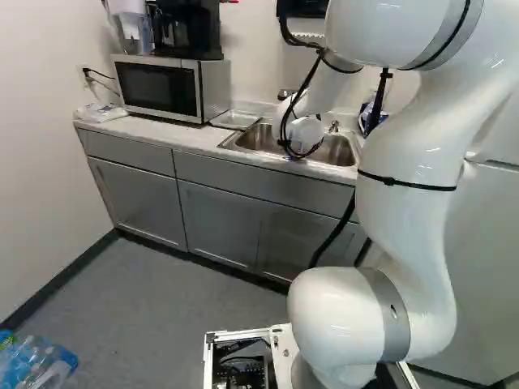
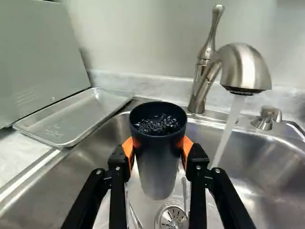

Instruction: Rinse the cup and place it in the tray

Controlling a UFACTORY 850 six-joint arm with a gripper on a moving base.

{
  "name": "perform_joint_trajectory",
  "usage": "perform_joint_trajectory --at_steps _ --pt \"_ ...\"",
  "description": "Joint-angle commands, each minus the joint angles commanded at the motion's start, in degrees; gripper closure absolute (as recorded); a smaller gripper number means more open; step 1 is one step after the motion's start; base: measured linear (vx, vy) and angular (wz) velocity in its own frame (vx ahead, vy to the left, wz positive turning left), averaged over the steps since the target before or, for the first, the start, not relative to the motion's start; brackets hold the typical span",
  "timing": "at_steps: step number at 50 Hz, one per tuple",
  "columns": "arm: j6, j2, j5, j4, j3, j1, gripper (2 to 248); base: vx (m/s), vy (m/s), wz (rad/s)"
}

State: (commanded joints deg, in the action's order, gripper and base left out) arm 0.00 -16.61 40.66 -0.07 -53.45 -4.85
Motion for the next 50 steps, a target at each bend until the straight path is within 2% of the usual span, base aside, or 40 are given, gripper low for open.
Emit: perform_joint_trajectory --at_steps 16,35,50 --pt "0.00 1.31 -0.35 0.00 -0.53 2.45 131 0.000 0.000 0.000" --pt "0.00 3.05 -3.43 0.00 -1.00 5.28 131 0.000 0.000 0.000" --pt "0.00 4.26 -3.43 0.00 -1.55 6.79 131 0.000 0.000 0.000"
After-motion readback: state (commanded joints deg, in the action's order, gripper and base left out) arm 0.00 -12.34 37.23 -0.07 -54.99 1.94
